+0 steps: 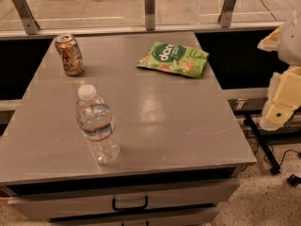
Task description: Move water bottle near green rice chip bag
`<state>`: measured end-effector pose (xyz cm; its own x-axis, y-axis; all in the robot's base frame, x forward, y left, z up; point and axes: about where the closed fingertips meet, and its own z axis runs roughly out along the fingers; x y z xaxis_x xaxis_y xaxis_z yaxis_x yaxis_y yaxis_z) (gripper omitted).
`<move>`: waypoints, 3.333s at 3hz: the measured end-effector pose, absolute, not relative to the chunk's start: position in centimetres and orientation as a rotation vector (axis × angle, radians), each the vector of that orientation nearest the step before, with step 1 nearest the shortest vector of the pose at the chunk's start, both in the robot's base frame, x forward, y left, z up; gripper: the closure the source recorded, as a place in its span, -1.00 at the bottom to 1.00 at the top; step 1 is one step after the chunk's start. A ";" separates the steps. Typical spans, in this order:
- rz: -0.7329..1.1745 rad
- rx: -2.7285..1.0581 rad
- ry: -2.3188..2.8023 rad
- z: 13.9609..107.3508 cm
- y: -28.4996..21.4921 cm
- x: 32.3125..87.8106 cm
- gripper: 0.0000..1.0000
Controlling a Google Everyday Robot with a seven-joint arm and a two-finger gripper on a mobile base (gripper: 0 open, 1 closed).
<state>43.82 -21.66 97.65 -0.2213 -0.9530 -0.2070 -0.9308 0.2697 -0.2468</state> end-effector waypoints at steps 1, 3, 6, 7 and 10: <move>-0.100 -1.724 2.231 97.7 -21.7 43.8 -1.00; 0.233 -1.806 1.986 95.0 -10.8 46.7 -1.00; 0.444 -1.835 1.838 94.2 -3.1 47.3 -1.00; 0.535 -1.829 1.773 92.9 -1.1 45.7 -1.00; 0.960 -1.660 1.475 89.5 8.1 41.6 -1.00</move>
Offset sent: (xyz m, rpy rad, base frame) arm 0.0327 0.0975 -0.0322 0.2735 0.0333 0.2060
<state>41.58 8.11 89.49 0.0741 -0.4696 -0.8797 -0.9946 -0.0995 -0.0307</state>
